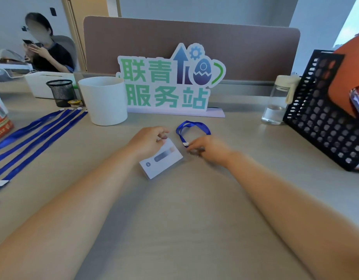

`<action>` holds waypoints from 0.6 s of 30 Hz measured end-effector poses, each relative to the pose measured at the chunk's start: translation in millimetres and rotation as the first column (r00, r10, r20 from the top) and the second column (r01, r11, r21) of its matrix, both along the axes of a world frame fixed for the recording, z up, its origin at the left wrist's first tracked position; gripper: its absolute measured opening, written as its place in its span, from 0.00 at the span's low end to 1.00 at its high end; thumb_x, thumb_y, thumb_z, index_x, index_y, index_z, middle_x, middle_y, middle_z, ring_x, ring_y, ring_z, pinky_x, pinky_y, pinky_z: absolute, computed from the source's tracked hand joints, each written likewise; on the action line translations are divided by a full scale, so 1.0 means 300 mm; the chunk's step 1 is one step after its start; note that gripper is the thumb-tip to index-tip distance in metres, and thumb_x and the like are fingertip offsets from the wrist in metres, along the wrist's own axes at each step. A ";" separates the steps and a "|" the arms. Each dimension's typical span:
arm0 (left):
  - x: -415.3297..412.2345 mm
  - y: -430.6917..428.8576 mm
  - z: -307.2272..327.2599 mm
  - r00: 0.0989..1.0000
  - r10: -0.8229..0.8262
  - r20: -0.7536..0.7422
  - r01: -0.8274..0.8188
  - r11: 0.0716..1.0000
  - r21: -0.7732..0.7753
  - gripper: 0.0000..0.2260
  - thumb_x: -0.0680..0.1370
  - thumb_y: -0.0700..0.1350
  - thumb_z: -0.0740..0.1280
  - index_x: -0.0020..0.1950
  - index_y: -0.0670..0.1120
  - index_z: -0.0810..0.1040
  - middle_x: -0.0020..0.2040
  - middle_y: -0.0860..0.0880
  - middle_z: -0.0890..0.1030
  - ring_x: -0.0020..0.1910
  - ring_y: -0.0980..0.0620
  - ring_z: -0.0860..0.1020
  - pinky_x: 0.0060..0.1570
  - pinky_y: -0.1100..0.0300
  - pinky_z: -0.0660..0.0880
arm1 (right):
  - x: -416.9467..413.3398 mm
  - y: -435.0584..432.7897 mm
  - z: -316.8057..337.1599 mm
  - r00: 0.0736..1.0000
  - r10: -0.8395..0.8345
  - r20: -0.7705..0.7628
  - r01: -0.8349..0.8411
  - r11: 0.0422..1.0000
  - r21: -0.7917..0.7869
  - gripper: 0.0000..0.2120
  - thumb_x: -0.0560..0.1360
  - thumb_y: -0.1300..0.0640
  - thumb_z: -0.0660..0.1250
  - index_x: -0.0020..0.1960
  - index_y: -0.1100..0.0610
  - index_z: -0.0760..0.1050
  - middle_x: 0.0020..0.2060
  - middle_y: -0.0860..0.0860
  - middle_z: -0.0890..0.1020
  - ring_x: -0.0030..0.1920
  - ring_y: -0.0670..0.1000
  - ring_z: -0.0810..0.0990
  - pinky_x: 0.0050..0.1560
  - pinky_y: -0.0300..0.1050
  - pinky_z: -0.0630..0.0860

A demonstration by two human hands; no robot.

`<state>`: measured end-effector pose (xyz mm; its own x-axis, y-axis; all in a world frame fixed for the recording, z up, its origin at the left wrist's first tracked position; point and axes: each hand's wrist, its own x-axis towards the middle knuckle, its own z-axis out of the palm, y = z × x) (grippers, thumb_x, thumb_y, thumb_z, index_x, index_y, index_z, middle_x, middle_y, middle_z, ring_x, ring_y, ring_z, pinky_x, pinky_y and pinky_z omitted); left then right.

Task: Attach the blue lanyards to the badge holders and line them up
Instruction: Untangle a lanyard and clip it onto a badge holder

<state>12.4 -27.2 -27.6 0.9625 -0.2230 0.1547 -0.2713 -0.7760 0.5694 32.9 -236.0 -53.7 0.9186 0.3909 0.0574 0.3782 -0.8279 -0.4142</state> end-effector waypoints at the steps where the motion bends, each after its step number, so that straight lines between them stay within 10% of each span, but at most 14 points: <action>1: -0.005 -0.001 -0.001 1.000 -0.004 0.002 0.004 1.000 0.014 0.17 0.79 0.40 0.60 0.68 0.46 0.70 0.62 0.48 0.77 0.56 0.50 0.76 0.52 0.65 0.65 | -0.005 -0.003 -0.004 1.000 0.007 0.019 -0.007 1.000 0.004 0.13 0.74 0.66 0.64 0.53 0.56 0.81 0.53 0.54 0.82 0.54 0.56 0.79 0.59 0.47 0.74; 10: -0.035 -0.003 0.014 0.989 -0.048 0.139 0.019 0.978 0.205 0.16 0.79 0.42 0.61 0.67 0.52 0.72 0.61 0.51 0.79 0.59 0.49 0.76 0.58 0.55 0.71 | -0.032 -0.043 -0.032 0.945 0.081 0.318 -0.074 0.997 -0.034 0.10 0.75 0.65 0.64 0.50 0.57 0.82 0.52 0.51 0.82 0.53 0.56 0.74 0.55 0.35 0.61; 18: -0.099 -0.010 0.002 0.929 -0.099 0.355 0.008 0.968 0.249 0.17 0.79 0.38 0.56 0.66 0.48 0.71 0.62 0.50 0.76 0.55 0.47 0.75 0.54 0.56 0.66 | -0.097 -0.013 0.024 0.993 -0.080 0.083 0.040 0.915 0.402 0.11 0.76 0.66 0.60 0.53 0.56 0.76 0.36 0.47 0.82 0.46 0.46 0.78 0.50 0.28 0.68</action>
